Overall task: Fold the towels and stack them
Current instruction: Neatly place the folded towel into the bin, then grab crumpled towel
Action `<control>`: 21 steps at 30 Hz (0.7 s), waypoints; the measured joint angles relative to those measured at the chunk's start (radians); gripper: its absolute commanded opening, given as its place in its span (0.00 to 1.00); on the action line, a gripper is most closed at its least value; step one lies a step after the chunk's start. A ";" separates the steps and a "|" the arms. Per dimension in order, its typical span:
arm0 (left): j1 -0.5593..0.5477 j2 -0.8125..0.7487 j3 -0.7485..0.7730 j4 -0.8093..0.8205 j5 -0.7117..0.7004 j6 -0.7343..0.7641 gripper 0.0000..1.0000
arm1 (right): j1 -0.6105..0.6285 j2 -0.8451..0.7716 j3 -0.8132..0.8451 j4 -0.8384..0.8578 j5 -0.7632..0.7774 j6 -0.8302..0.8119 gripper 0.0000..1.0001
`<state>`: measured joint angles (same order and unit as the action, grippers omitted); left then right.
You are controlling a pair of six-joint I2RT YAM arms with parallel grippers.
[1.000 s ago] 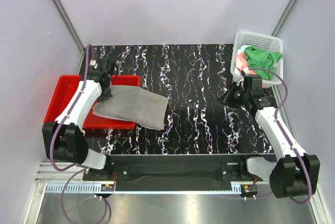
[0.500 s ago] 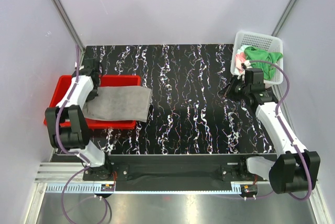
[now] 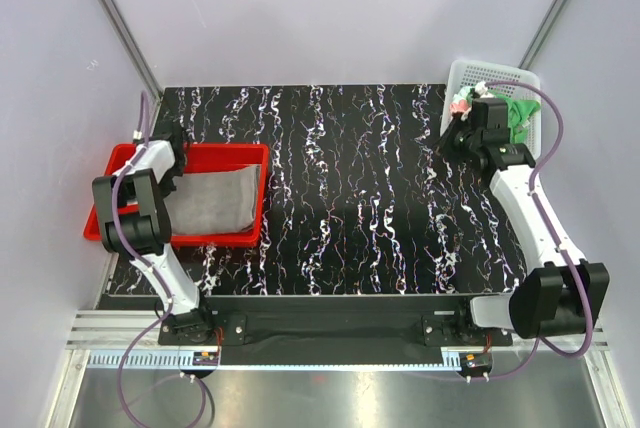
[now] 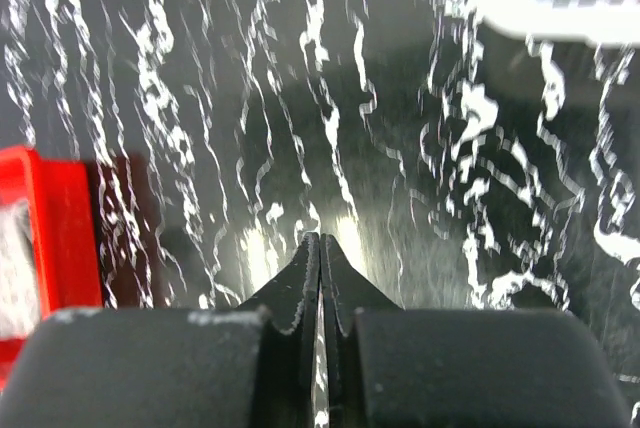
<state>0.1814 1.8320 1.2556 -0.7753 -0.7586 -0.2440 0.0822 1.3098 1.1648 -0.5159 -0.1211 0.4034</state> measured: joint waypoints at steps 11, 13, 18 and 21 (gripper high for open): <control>0.073 0.048 0.097 -0.005 -0.047 -0.016 0.45 | -0.003 0.064 0.144 -0.006 0.027 0.001 0.26; 0.074 0.060 0.120 -0.027 -0.064 -0.030 0.59 | -0.003 0.074 0.144 -0.006 0.035 -0.004 0.45; 0.065 0.037 0.243 -0.079 -0.035 -0.043 0.85 | -0.006 0.109 0.201 -0.035 0.083 -0.030 0.65; 0.023 -0.040 0.312 -0.082 0.011 -0.037 0.86 | -0.028 0.156 0.274 -0.032 0.121 -0.051 0.71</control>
<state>0.2039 1.7924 1.5673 -0.8577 -0.7471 -0.2810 0.0544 1.4662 1.4391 -0.5476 -0.0006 0.3523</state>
